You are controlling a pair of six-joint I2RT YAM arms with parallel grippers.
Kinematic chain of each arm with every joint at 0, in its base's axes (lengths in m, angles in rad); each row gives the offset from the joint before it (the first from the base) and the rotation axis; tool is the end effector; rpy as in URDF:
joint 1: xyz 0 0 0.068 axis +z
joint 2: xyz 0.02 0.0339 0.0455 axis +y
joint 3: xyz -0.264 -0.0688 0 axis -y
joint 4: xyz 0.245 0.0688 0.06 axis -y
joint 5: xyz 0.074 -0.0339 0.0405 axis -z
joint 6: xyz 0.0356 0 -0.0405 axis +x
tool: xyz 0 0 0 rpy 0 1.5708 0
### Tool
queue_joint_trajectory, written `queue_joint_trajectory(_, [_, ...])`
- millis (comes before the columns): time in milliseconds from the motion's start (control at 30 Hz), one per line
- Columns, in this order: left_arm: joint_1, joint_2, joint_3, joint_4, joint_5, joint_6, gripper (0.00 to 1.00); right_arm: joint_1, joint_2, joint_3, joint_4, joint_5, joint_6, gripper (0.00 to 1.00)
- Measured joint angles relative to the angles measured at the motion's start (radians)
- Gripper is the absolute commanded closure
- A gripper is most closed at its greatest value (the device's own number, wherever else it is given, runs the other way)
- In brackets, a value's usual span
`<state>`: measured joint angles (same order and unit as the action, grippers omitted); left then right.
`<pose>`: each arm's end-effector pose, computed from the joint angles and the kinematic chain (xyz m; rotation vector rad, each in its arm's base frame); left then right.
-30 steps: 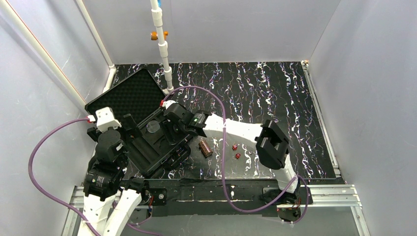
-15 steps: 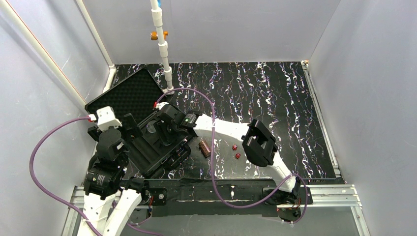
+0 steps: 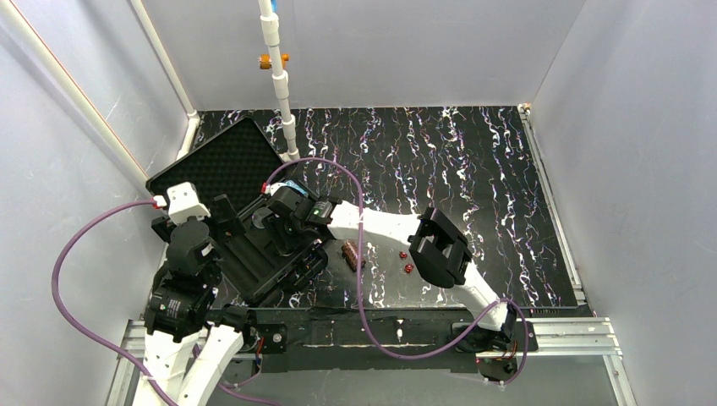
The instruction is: Pack up texas hold em set
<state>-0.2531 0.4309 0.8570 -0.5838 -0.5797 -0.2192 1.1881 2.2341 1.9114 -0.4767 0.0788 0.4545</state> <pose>0.0832 -0.0014 0.3634 -0.3925 1.6590 0.1491 0.1931 0.4723 0.2222 -0.8519 2.3282 0.6702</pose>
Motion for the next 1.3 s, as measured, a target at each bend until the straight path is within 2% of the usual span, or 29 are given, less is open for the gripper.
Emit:
queue_joint_trajectory(367, [0.000, 0.000, 0.000, 0.000, 0.000, 0.000, 0.02, 0.012, 0.001, 0.000, 0.002, 0.023, -0.010, 0.39])
queue_joint_trajectory(700, [0.000, 0.000, 0.000, 0.000, 0.000, 0.002, 0.02, 0.021, 0.004, 0.004, -0.001, 0.023, -0.010, 0.14])
queue_joint_trajectory(967, [0.000, 0.001, 0.000, 0.000, 0.001, 0.003, 0.02, 0.031, 0.004, 0.004, -0.002, 0.024, -0.013, 0.06])
queue_joint_trajectory(1300, [0.000, 0.007, 0.000, 0.001, 0.003, 0.003, 0.02, 0.032, -0.042, 0.005, -0.018, 0.071, -0.034, 0.03])
